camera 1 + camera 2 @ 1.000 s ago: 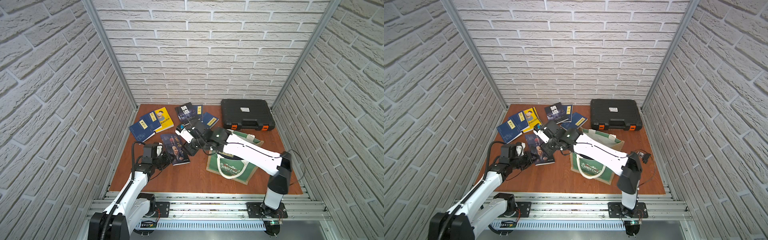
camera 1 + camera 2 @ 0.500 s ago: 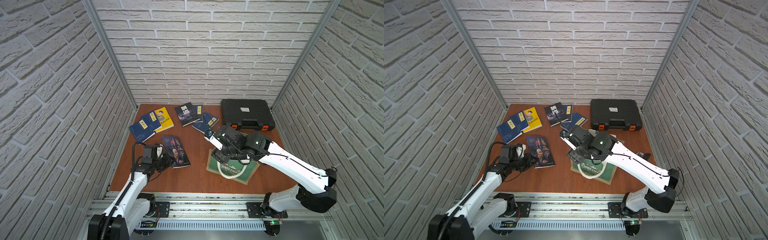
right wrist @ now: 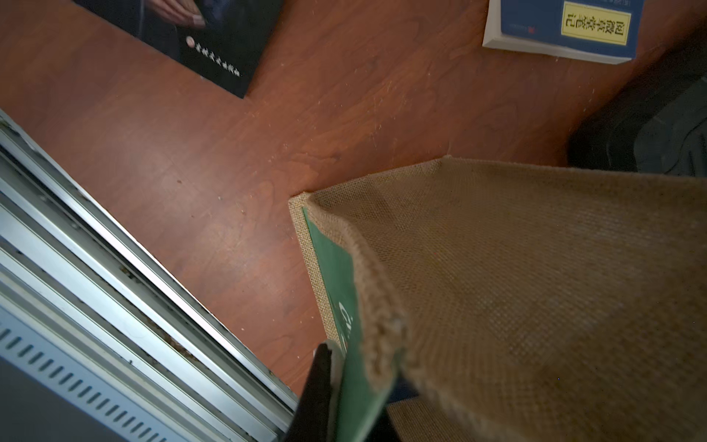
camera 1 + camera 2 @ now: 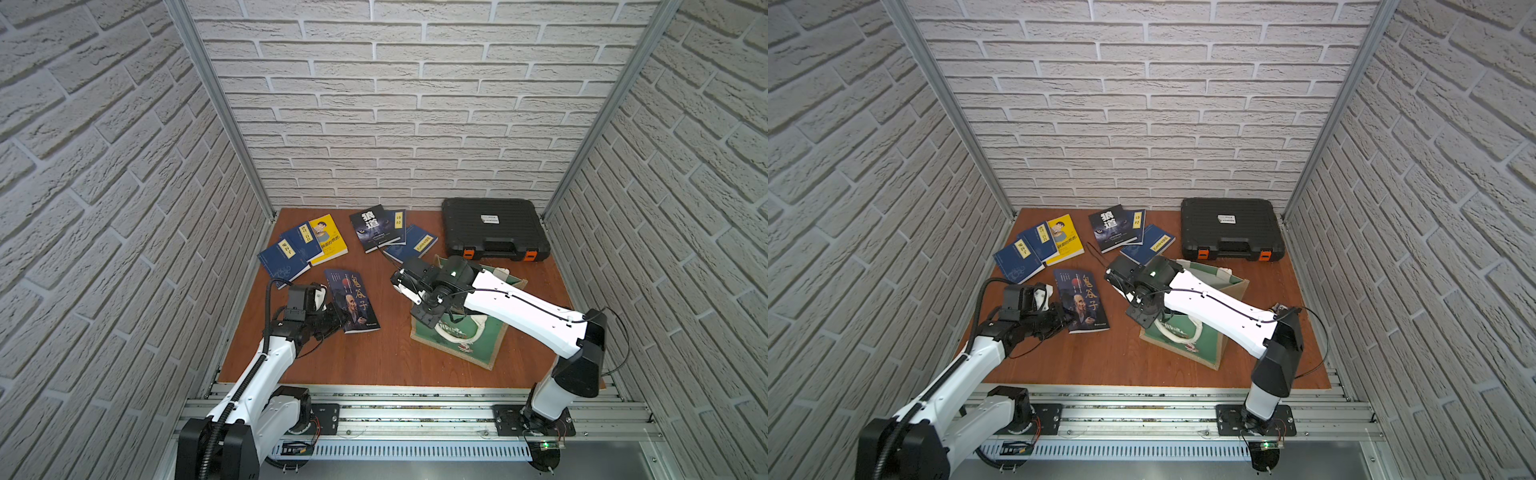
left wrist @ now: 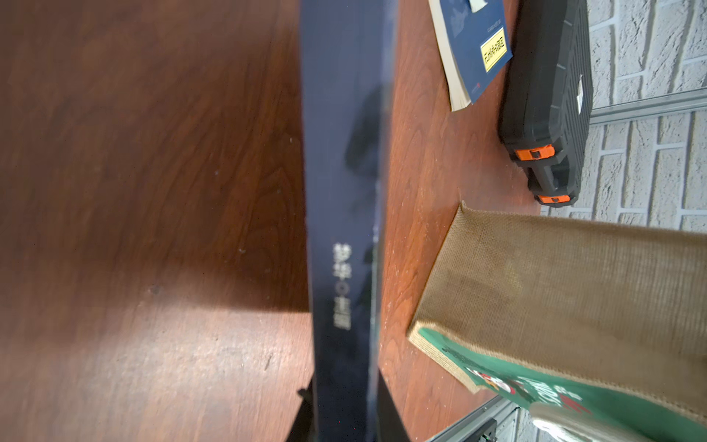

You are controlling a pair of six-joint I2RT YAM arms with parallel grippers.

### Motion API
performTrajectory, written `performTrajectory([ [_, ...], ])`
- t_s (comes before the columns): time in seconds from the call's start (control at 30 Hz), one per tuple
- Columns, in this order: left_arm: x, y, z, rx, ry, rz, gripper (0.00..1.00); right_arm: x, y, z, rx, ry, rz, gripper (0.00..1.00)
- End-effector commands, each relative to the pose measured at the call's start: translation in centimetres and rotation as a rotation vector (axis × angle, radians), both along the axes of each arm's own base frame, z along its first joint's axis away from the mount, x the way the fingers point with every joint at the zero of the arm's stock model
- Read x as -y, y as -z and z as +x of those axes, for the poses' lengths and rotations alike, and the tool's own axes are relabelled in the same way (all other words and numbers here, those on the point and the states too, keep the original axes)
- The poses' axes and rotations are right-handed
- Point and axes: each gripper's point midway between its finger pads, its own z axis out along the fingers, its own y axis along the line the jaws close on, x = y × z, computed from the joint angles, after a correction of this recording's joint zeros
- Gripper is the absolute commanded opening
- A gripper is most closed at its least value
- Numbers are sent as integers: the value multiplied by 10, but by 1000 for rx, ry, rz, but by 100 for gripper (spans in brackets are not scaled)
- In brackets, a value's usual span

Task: Put the books into the canvas bag
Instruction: Adjust the canvas bag at the center of the board.

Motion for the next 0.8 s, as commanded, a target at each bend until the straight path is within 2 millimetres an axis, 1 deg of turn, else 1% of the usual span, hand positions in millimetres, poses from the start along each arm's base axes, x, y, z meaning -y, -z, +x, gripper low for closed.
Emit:
performTrajectory([
  [0.0,-2,-23,17,99,14,22,0,-58,-30,33,67,74,231,6],
  [0.07,-2,-25,20,99,15,25,0,-78,-39,51,90,126,286,6],
  [0.1,-3,-26,22,99,17,27,0,-87,-42,62,103,160,309,6],
  [0.13,-3,-28,24,100,19,29,0,-94,-40,73,108,197,321,6],
  [0.2,-3,-33,26,101,24,30,0,-104,-44,91,114,258,361,6],
  [0.23,-3,-38,28,110,28,33,0,-109,-47,99,113,280,388,7],
  [0.27,-4,-43,29,118,31,38,0,-112,-51,105,112,294,413,12],
  [0.33,-5,-55,30,131,38,52,0,-122,-58,110,86,289,481,26],
  [0.4,-8,-69,30,149,38,66,0,-130,-65,107,56,258,534,38],
  [0.43,-8,-77,30,162,40,72,0,-131,-69,103,42,242,553,41],
  [0.53,-11,-103,30,205,37,87,0,-129,-83,88,5,181,588,46],
  [0.6,-13,-121,29,238,28,98,0,-120,-95,79,11,150,594,48],
  [0.7,-18,-155,28,300,9,120,0,-96,-116,74,87,142,571,51],
  [0.73,-20,-167,27,325,-1,130,0,-83,-132,71,135,141,579,52],
  [0.77,-21,-180,28,353,-7,135,0,-73,-138,71,164,146,572,53],
])
